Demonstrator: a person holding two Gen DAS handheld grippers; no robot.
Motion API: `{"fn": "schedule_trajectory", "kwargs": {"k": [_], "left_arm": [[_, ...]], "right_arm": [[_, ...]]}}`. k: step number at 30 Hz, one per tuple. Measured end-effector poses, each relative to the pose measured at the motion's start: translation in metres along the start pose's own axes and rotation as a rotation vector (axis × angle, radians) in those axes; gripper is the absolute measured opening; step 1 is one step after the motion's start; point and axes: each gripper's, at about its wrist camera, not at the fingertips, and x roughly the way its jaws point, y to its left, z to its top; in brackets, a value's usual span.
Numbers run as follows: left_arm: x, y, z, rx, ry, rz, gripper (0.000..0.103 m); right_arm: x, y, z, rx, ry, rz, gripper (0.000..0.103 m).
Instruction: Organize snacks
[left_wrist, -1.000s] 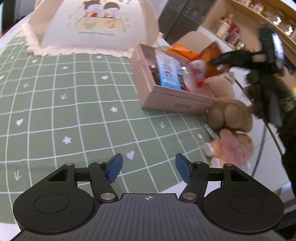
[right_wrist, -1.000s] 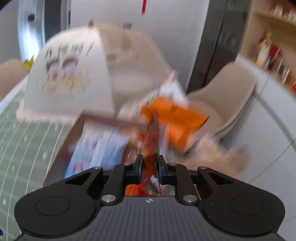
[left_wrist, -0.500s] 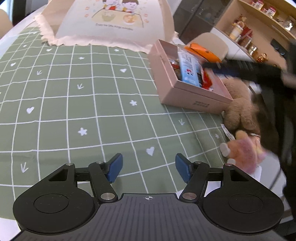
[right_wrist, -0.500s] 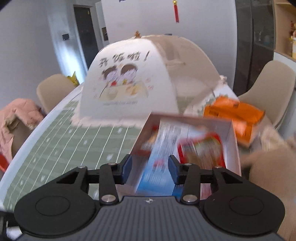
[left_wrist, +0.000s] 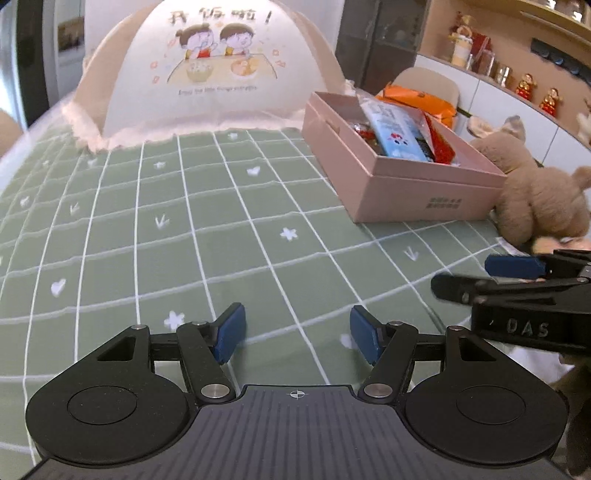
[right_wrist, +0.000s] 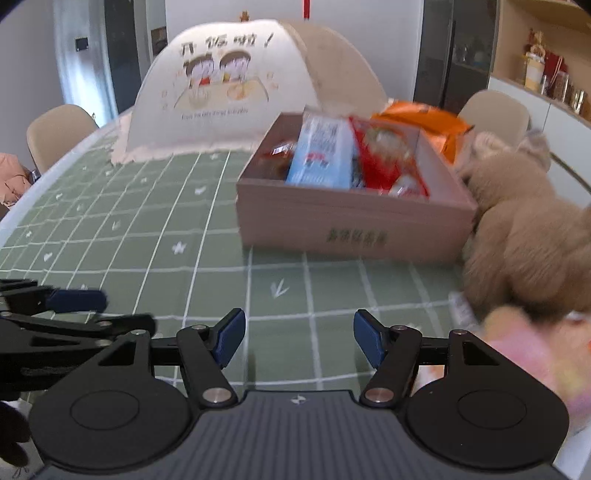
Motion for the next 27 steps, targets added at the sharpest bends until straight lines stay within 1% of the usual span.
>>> {"fn": "schedule_trajectory", "kwargs": {"k": [3, 5, 6, 7, 8, 9, 11, 16, 20, 27], "left_arm": [[0.007, -0.006, -0.001, 0.057, -0.032, 0.052, 0.068], [0.012, -0.009, -0.002, 0.088, -0.060, 0.077, 0.072], [0.014, -0.008, -0.002, 0.080, -0.073, 0.072, 0.073], [0.016, -0.007, -0.001, 0.076, -0.081, 0.076, 0.074], [0.019, -0.007, 0.000, 0.075, -0.096, 0.081, 0.075], [0.021, -0.006, 0.000, 0.072, -0.106, 0.083, 0.075], [0.025, -0.007, 0.004, 0.065, -0.108, 0.086, 0.075], [0.027, -0.005, 0.005, 0.065, -0.118, 0.078, 0.073], [0.025, -0.001, 0.004, 0.075, -0.118, 0.062, 0.073], [0.027, -0.003, 0.004, 0.071, -0.118, 0.070, 0.073]], "right_arm": [[0.013, -0.003, -0.004, 0.035, 0.026, -0.015, 0.067], [0.016, -0.005, -0.004, 0.049, 0.000, -0.050, 0.072], [0.018, -0.006, -0.004, 0.055, -0.006, -0.067, 0.079], [0.020, -0.008, -0.005, 0.068, -0.007, -0.084, 0.084], [0.023, -0.010, -0.006, 0.088, -0.008, -0.097, 0.092], [0.025, -0.013, -0.008, 0.100, -0.013, -0.099, 0.097], [0.028, -0.015, -0.009, 0.087, -0.034, -0.082, 0.100], [0.030, -0.016, -0.016, 0.092, -0.104, -0.092, 0.102], [0.031, -0.016, -0.015, 0.092, -0.105, -0.096, 0.103], [0.031, -0.016, -0.015, 0.094, -0.105, -0.095, 0.103]]}}
